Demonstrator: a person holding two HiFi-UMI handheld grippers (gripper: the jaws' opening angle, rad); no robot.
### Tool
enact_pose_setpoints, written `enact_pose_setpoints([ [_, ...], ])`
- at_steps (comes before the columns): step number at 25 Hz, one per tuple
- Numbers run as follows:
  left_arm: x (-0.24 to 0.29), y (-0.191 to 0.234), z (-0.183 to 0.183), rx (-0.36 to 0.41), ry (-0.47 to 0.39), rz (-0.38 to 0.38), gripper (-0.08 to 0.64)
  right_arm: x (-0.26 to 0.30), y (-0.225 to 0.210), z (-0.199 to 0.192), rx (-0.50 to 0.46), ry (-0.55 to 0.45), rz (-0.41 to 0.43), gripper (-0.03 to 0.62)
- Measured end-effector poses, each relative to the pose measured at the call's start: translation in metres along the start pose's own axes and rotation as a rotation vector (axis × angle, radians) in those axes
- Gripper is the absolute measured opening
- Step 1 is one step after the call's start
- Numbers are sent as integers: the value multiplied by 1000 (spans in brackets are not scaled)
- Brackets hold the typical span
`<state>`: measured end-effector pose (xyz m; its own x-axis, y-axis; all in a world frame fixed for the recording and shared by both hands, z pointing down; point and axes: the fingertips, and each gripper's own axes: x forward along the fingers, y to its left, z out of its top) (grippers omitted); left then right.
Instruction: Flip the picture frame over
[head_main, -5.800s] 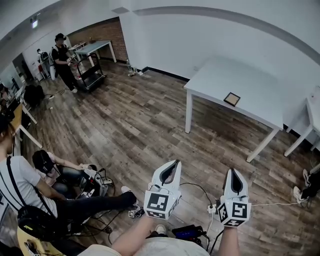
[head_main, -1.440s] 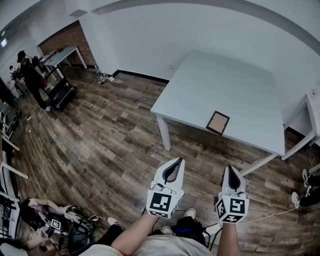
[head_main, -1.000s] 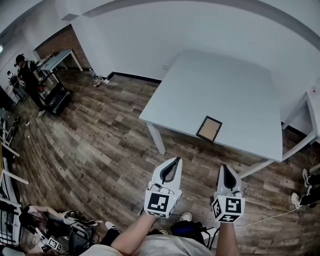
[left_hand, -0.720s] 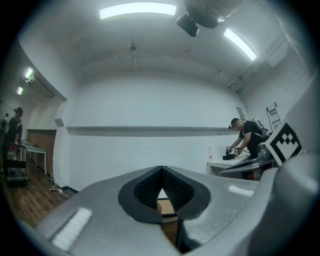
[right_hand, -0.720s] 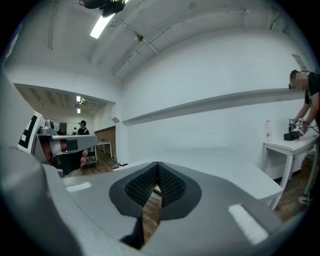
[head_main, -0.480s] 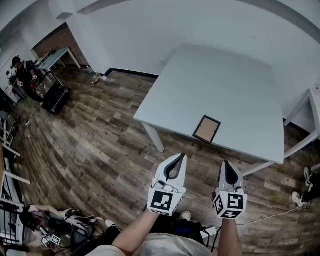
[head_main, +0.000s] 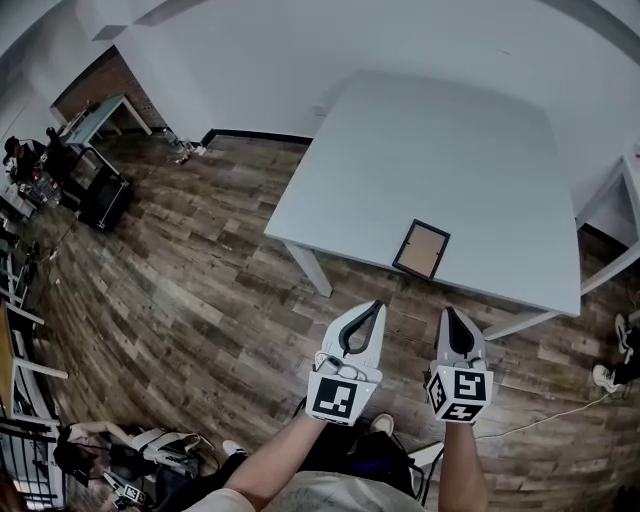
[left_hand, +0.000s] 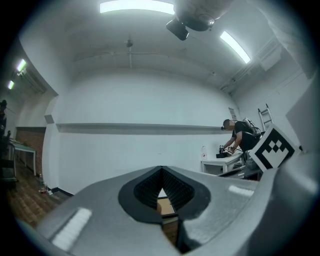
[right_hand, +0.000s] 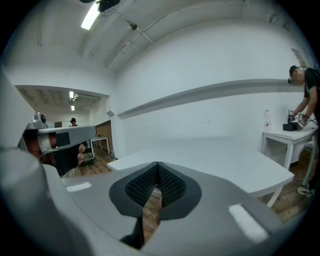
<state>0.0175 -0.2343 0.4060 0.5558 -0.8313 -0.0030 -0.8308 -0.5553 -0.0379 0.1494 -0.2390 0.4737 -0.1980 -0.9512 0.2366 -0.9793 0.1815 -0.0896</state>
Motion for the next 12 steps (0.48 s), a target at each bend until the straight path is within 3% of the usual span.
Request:
enact_pose_setpoints([
  [12, 21, -2, -36, -24, 17, -34, 2, 51, -13, -45, 71, 74, 1, 23],
])
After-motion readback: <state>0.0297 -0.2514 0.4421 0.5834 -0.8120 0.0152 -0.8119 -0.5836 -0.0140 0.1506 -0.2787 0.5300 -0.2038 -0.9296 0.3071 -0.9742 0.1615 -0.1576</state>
